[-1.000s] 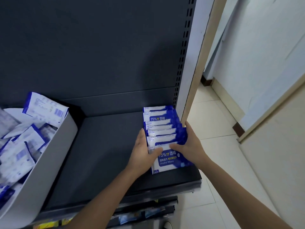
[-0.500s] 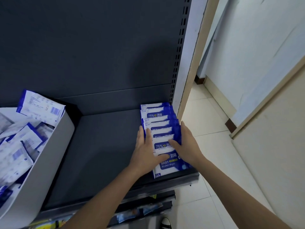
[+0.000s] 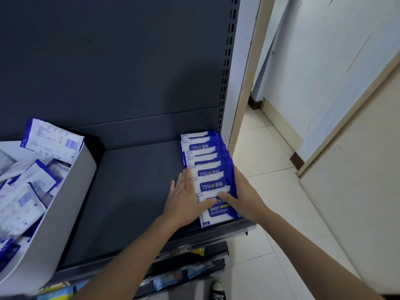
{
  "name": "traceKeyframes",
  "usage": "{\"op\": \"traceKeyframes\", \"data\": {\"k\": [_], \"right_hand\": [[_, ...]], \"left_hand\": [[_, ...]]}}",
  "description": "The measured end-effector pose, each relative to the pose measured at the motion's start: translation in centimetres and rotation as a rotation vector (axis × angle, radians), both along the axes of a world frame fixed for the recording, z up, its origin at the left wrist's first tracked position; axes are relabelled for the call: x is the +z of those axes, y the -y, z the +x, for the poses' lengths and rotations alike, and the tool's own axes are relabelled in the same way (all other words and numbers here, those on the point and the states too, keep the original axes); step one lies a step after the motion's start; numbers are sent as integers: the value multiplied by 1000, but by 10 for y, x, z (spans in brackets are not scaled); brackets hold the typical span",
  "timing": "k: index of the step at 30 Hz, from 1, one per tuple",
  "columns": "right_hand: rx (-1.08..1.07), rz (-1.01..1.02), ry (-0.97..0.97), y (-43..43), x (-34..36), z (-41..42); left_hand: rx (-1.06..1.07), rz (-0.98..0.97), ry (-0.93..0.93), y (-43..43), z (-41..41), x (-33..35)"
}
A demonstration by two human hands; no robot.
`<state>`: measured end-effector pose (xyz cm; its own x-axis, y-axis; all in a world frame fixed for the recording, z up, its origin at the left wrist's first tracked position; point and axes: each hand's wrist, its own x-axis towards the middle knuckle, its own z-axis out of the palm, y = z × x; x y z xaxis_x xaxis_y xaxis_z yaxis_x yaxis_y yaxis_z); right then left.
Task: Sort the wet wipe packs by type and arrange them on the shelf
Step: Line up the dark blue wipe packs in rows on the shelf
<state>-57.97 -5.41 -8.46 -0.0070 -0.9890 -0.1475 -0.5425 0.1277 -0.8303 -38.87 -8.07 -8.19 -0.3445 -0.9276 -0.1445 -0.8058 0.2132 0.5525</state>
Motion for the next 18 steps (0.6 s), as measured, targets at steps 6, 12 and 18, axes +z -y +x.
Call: {"op": "traceKeyframes", "data": {"k": [6, 12, 18], "right_hand": [[-47, -86, -122, 6, 22, 2], [51, -70, -440, 6, 27, 30], [-86, -57, -138, 17, 24, 14]], "left_hand": [[68, 37, -103, 2, 14, 21], [72, 79, -302, -6, 25, 39], [136, 146, -554, -8, 6, 32]]}}
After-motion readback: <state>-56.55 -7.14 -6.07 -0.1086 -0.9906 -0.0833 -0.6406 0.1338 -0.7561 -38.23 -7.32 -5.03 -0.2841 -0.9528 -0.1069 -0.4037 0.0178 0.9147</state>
